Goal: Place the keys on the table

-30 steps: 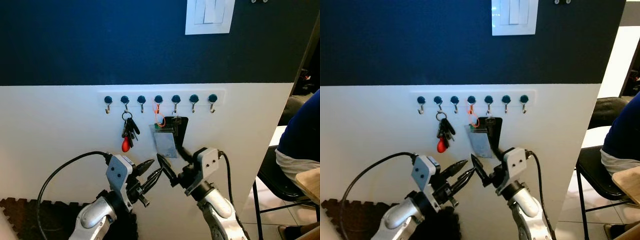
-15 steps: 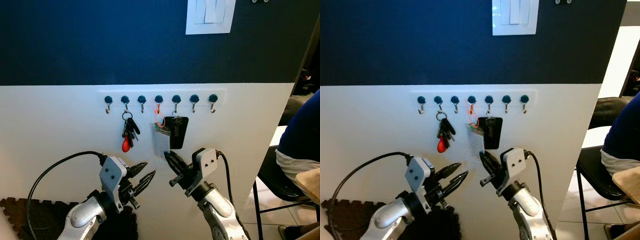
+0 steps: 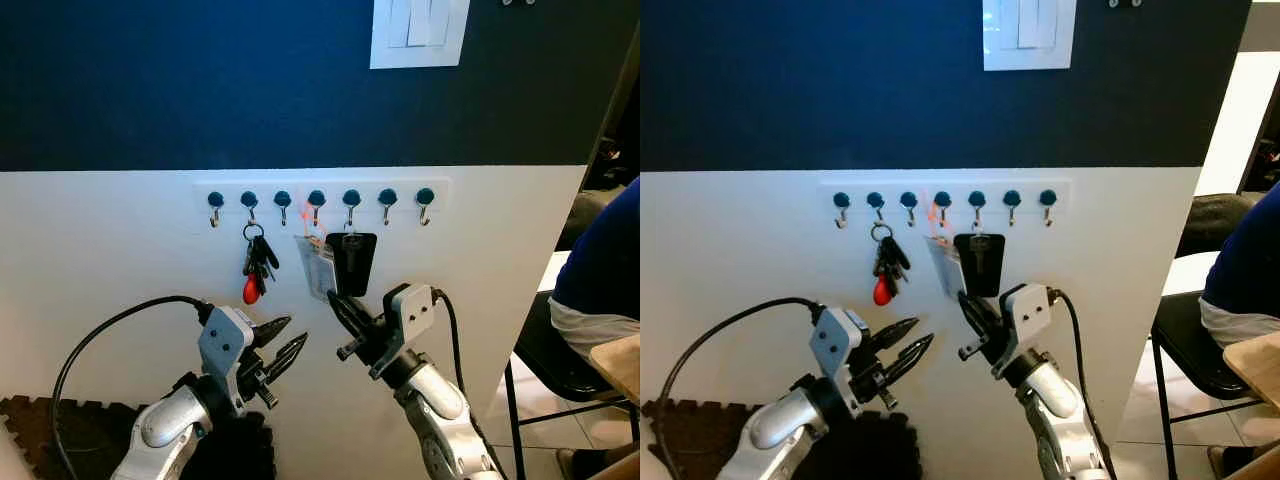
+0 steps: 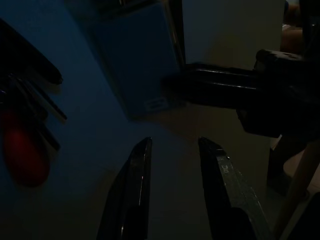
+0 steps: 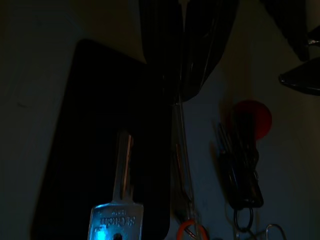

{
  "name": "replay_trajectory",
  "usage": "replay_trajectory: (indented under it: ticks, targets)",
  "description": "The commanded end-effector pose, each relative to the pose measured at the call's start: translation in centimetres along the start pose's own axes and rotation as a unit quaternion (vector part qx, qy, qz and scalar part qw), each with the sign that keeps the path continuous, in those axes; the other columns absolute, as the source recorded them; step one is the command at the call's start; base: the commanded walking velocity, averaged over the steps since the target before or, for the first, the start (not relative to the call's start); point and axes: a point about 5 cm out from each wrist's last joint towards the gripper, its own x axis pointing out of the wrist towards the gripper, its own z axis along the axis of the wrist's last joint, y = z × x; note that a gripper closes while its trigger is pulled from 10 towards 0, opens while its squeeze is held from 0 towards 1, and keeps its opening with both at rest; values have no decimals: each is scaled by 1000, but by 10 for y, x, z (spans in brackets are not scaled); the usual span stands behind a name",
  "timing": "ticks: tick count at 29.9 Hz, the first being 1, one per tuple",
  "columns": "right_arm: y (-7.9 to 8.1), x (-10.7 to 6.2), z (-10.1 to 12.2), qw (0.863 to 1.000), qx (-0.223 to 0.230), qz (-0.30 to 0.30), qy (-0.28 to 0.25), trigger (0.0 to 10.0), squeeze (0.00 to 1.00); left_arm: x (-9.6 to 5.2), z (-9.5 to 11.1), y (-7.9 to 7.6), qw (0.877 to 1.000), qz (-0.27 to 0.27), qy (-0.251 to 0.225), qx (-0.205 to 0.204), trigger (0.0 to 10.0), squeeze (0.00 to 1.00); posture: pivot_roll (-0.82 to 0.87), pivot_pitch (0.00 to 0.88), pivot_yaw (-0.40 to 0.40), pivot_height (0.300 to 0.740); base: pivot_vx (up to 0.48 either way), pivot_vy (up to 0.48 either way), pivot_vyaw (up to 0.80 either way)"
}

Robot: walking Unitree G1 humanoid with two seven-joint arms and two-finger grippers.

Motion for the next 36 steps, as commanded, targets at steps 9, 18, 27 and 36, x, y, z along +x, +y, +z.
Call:
replay_trajectory:
  ticks: [9,18,27,36]
  targets:
    - [10,16,38,996,-7,29,-85,0,0,-1,-2,3,1000,4,4,9,10000,0,73,23,34,740,0,0,0]
    - [25,14,36,995,-14,68,-77,0,0,-1,-5,-1,1000,-2,11,11,10000,0,75,25,33,740,0,0,0]
    - [30,-5,13,998,-7,63,-31,0,0,-3,-9,-4,1000,-12,24,13,10000,0,76,31,34,740,0,0,0]
    - [16,-36,-9,1000,-4,-12,9,1255,0,-5,-19,-7,999,-12,45,8,10000,0,71,23,37,740,0,0,0]
